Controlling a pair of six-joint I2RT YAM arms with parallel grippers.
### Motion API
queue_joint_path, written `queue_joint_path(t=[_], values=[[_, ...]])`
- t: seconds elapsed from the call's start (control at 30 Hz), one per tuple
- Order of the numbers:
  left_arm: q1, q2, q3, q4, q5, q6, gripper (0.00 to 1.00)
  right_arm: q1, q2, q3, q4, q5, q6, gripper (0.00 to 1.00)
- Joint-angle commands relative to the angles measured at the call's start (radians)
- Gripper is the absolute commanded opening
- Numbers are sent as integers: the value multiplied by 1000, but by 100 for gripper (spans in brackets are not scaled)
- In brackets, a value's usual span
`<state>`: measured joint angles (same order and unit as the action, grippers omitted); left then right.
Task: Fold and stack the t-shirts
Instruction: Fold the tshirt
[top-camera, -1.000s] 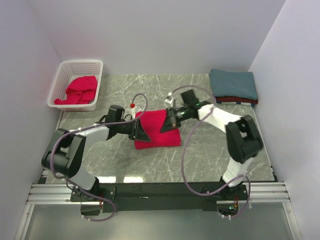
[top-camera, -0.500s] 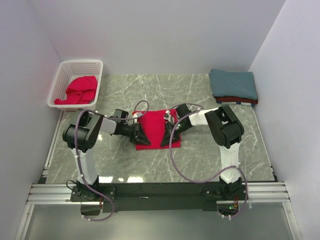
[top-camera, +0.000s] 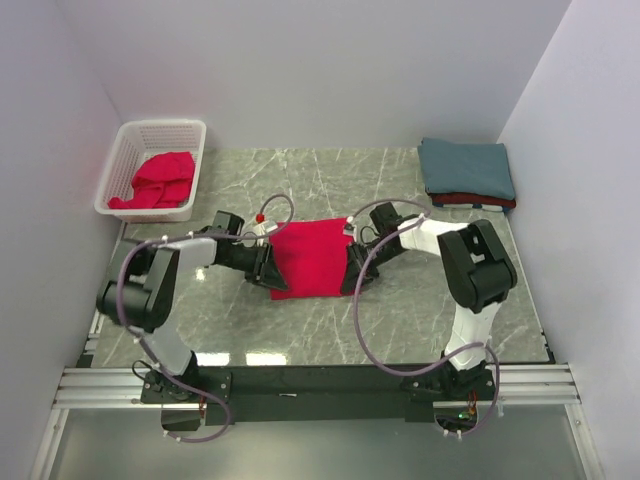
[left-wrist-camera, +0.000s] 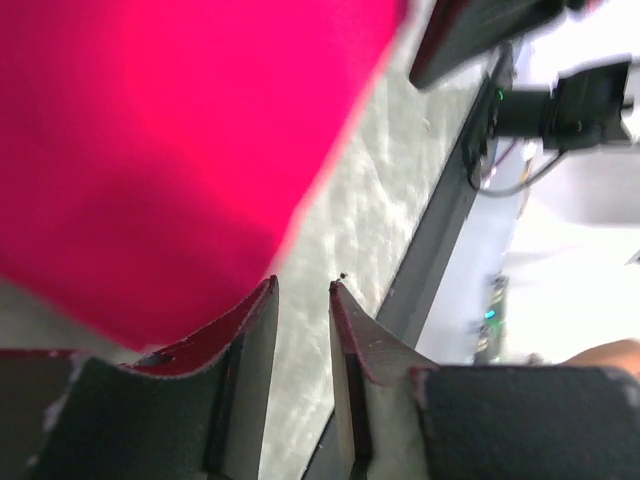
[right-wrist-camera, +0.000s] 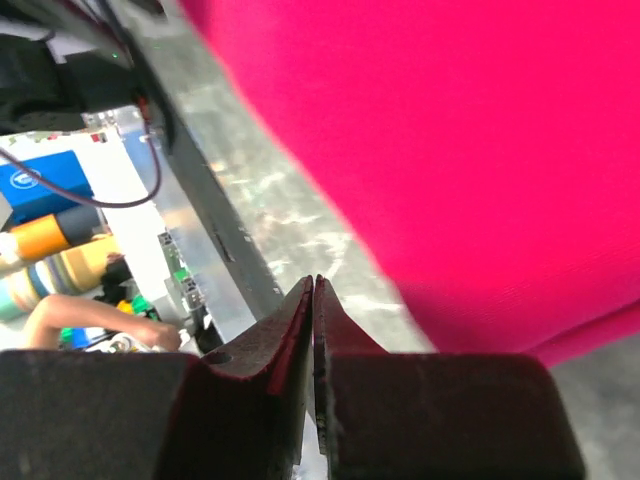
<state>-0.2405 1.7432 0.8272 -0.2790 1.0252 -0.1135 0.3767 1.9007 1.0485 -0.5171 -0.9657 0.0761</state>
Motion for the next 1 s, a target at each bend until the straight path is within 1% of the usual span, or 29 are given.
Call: queue_joint_path(t=[0.0,0.03,0.07,0.17,0.23,0.27,0.3,0.37,0.47,0.5,0.6,0.63,0.67,0.7,0.73,0.77,0.8,0.83,0.87,0.93,0.97], values=[[-72,-120,-25,-29,3,77,33,8,-81,21,-21,-24,-13,10],[-97,-117,-25,-20,4,65,33,11,-60,34,-12,-28,-4,10],[-97,-88,-23,3,9,23,32,16,-45,39,-8,-45,8,10],[-89,-12,-7,21,-3,-12,30,18,32,56,6,-51,17,10],[-74,31,9,23,1,-29,30,10,98,64,5,-44,11,10],[-65,94,33,6,1,-28,30,2,118,64,6,-47,14,10],[-45,128,47,-27,16,-23,30,-16,141,65,5,-51,17,9],[-20,215,84,-69,3,-8,30,-36,188,67,-4,-56,22,9],[16,277,115,-149,-11,44,29,-71,210,67,-30,-51,11,9],[26,280,131,-205,-11,69,29,-79,205,65,-40,-51,5,9],[64,227,145,-264,41,175,30,-79,131,65,-109,-56,-47,9],[69,201,154,-323,76,207,30,-79,63,68,-118,-67,-45,9],[70,138,180,-351,85,281,31,-79,28,76,-118,-106,-41,9],[70,106,187,-365,102,299,31,-79,-1,96,-113,-126,-30,11],[70,72,185,-350,116,285,32,-78,-50,105,-72,-145,22,11],[67,17,172,-271,148,202,32,-79,-70,110,-31,-169,63,11],[64,-5,161,-202,154,143,32,-76,-86,111,24,-172,112,12],[52,-17,150,-131,151,64,32,-73,-103,110,149,-168,220,13],[44,-27,130,27,138,-68,32,-68,-101,113,204,-162,266,14],[29,-16,122,150,101,-174,32,-50,-50,159,293,-151,344,14],[24,10,121,267,79,-264,32,-42,-25,182,307,-148,362,14]])
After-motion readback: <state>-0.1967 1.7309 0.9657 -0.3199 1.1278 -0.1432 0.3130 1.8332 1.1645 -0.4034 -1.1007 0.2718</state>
